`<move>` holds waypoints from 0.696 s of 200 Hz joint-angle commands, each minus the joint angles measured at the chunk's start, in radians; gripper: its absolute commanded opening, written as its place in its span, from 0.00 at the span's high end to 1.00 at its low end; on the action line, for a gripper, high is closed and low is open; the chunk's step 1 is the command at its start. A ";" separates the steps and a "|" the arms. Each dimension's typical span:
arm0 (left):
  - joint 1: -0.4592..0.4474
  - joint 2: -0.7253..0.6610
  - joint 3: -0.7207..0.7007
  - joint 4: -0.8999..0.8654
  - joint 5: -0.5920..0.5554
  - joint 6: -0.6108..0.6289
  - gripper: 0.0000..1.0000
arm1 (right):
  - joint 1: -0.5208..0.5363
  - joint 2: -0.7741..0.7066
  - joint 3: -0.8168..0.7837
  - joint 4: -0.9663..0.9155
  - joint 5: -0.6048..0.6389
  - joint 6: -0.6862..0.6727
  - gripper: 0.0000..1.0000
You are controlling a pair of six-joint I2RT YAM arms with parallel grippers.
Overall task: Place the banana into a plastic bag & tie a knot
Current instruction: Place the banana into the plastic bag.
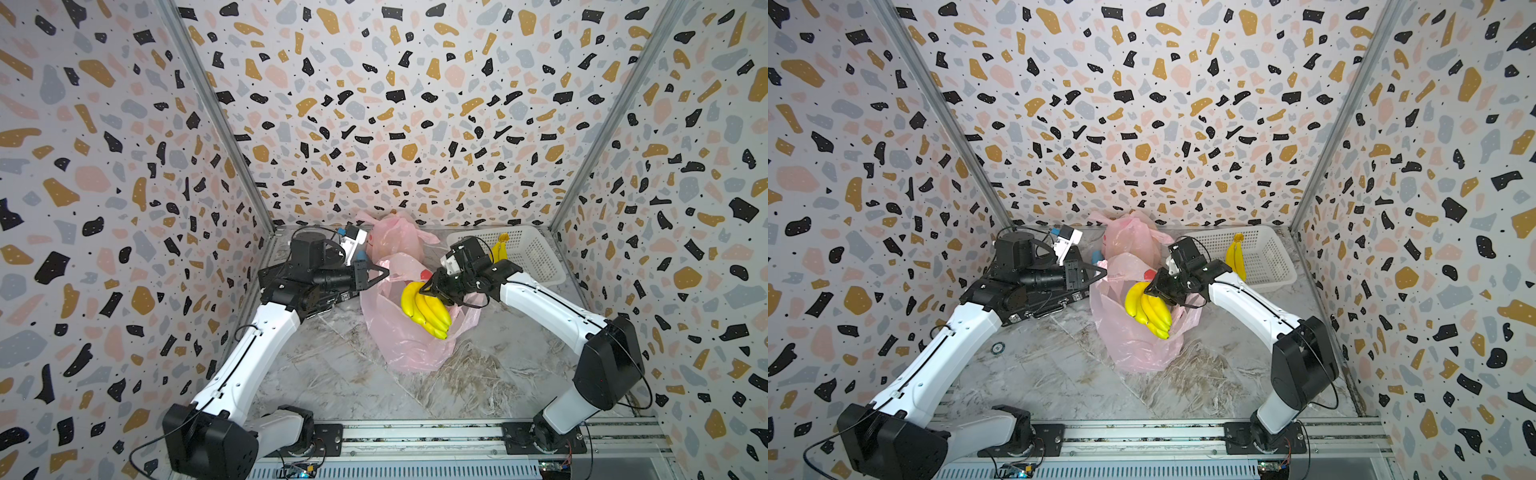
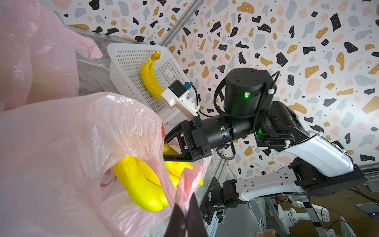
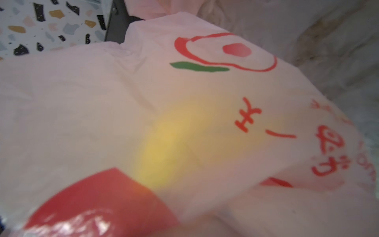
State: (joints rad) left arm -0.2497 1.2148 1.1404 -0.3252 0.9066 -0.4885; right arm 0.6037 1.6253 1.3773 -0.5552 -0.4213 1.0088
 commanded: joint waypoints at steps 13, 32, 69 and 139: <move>-0.003 0.015 -0.016 0.054 -0.002 -0.005 1.00 | 0.004 0.038 0.122 -0.192 0.145 0.114 1.00; -0.003 0.020 -0.019 0.052 -0.003 -0.002 1.00 | 0.002 0.062 0.143 -0.195 0.157 0.176 1.00; -0.003 0.040 -0.030 0.040 -0.018 0.012 1.00 | 0.000 0.094 0.158 -0.149 0.233 0.262 1.00; -0.003 0.097 -0.030 0.050 -0.031 0.026 1.00 | 0.004 0.258 0.295 -0.144 0.298 0.159 0.63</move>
State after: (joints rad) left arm -0.2501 1.3029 1.1183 -0.3122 0.8776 -0.4835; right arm 0.6067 1.8523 1.6100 -0.6918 -0.1551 1.2236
